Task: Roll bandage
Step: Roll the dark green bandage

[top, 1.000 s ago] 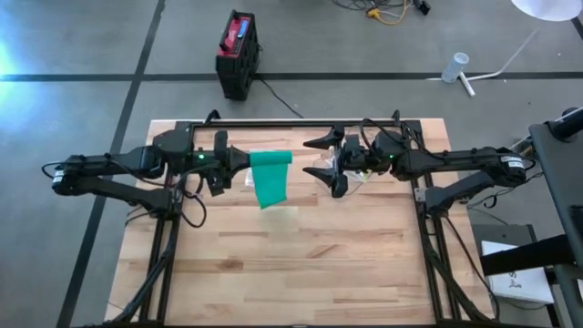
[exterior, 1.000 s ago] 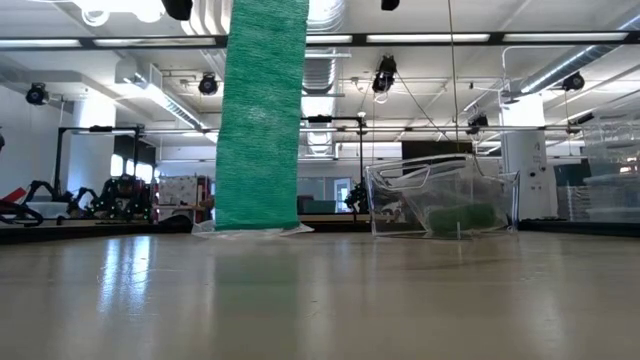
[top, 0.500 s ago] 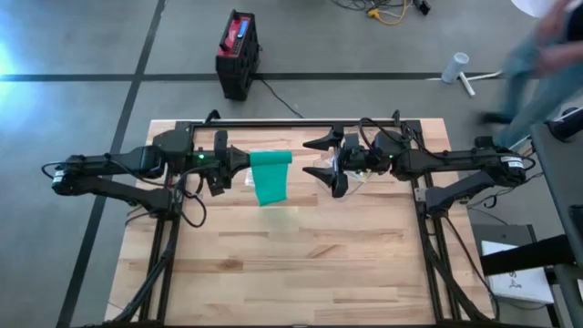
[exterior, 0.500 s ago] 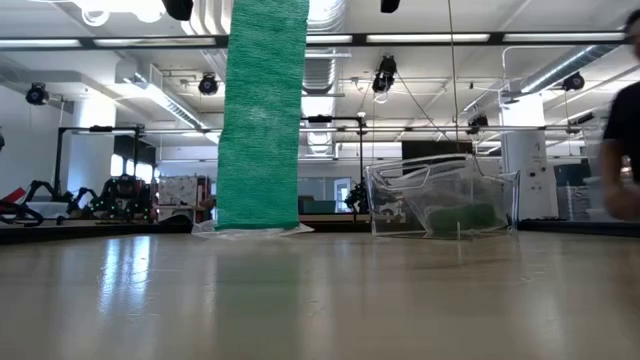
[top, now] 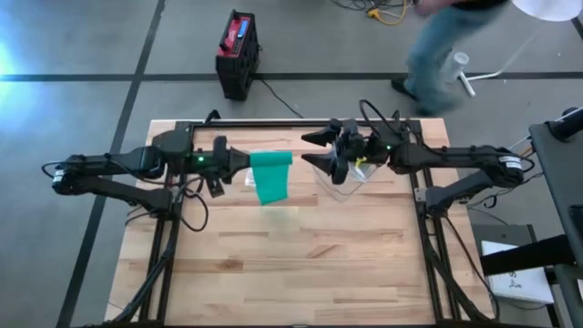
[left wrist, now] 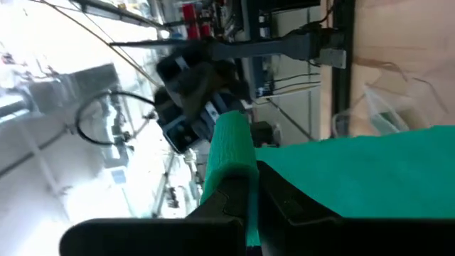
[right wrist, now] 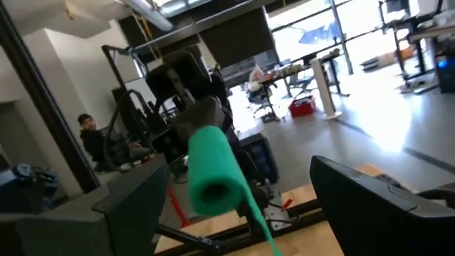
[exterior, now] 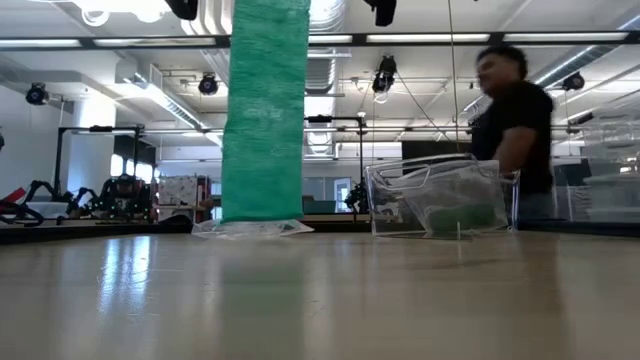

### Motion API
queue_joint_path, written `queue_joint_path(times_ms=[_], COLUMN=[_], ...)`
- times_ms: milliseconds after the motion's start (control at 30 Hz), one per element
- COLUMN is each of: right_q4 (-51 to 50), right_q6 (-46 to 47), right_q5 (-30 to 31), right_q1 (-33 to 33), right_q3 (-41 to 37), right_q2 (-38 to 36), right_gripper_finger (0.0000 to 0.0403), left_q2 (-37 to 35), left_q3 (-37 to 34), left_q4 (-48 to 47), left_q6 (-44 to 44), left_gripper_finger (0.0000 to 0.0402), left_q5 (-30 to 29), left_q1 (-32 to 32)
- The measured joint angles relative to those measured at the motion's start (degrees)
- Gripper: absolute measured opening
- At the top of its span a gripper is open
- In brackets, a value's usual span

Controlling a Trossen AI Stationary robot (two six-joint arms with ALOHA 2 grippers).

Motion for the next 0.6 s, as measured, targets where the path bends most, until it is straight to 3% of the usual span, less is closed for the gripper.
queue_joint_path(times_ms=[233,600], right_q4=[-0.55,-0.53], right_q6=[3.15,11.16], right_q5=[-7.96,-13.86], right_q1=[-2.74,-3.57], right_q3=[2.89,7.52], right_q2=[3.55,8.74], right_gripper_finger=[0.0334,0.0333], left_q2=[0.0,1.34], left_q3=[0.07,0.2], left_q4=[0.59,1.19], left_q6=[2.32,8.09], left_gripper_finger=[0.0,0.0], left_q5=[0.0,-0.24], left_q1=[-1.12,-1.55])
